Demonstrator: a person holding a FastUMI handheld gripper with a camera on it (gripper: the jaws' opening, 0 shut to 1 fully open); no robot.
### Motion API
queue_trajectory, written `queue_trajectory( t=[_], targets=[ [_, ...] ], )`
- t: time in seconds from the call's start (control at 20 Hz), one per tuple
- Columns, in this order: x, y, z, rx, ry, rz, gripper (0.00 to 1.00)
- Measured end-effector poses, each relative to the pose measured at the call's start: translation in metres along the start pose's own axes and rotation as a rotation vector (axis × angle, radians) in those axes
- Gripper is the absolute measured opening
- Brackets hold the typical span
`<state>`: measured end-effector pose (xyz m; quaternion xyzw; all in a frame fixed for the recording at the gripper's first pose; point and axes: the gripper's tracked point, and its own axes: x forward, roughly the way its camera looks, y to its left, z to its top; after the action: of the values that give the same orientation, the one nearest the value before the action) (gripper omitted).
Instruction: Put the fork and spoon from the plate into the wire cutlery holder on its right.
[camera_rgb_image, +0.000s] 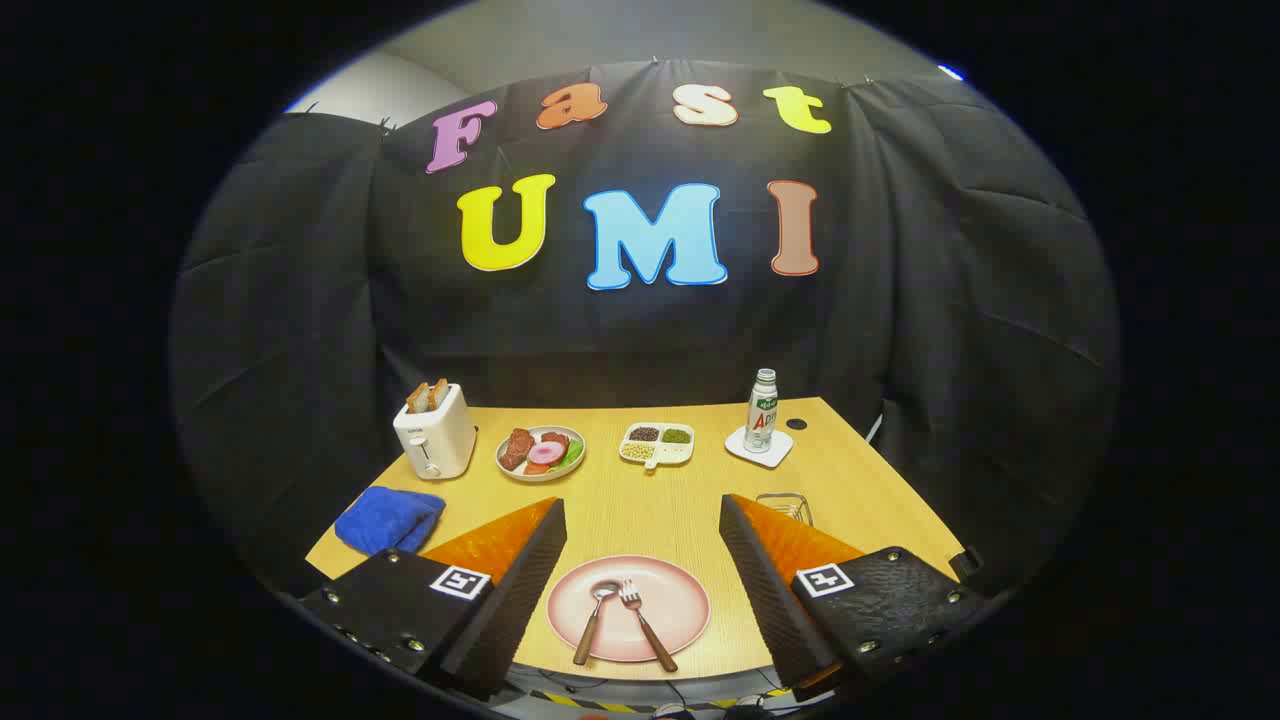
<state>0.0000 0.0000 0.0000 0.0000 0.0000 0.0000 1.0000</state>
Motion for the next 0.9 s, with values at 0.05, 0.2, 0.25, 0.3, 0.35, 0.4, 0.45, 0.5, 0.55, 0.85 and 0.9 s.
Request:
queue_trajectory(
  t=[0.05, 0.2, 0.25, 0.3, 0.35, 0.4, 0.45, 0.5, 0.55, 0.85, 0.9],
  targets=[
    [0.001, 0.0, 0.0, 0.0, 0.004, -0.002, 0.96],
    [0.003, -0.001, -0.004, 0.002, 0.016, -0.001, 0.96],
    [0.003, 0.0, -0.004, 0.003, 0.018, -0.001, 0.96],
    [0.004, -0.001, -0.005, 0.005, 0.021, -0.001, 0.96],
    [0.005, -0.001, -0.005, 0.006, 0.022, -0.001, 0.96],
    [0.005, -0.001, -0.007, 0.007, 0.024, -0.001, 0.96],
    [0.006, -0.001, -0.006, 0.007, 0.026, -0.002, 0.96],
    [0.007, -0.001, -0.007, 0.008, 0.028, -0.003, 0.96],
    [0.008, -0.001, -0.007, 0.009, 0.028, -0.004, 0.96],
    [0.015, -0.005, -0.008, 0.011, 0.033, -0.019, 0.96],
    [0.017, -0.007, -0.013, 0.011, 0.046, -0.025, 0.96]
  ],
)
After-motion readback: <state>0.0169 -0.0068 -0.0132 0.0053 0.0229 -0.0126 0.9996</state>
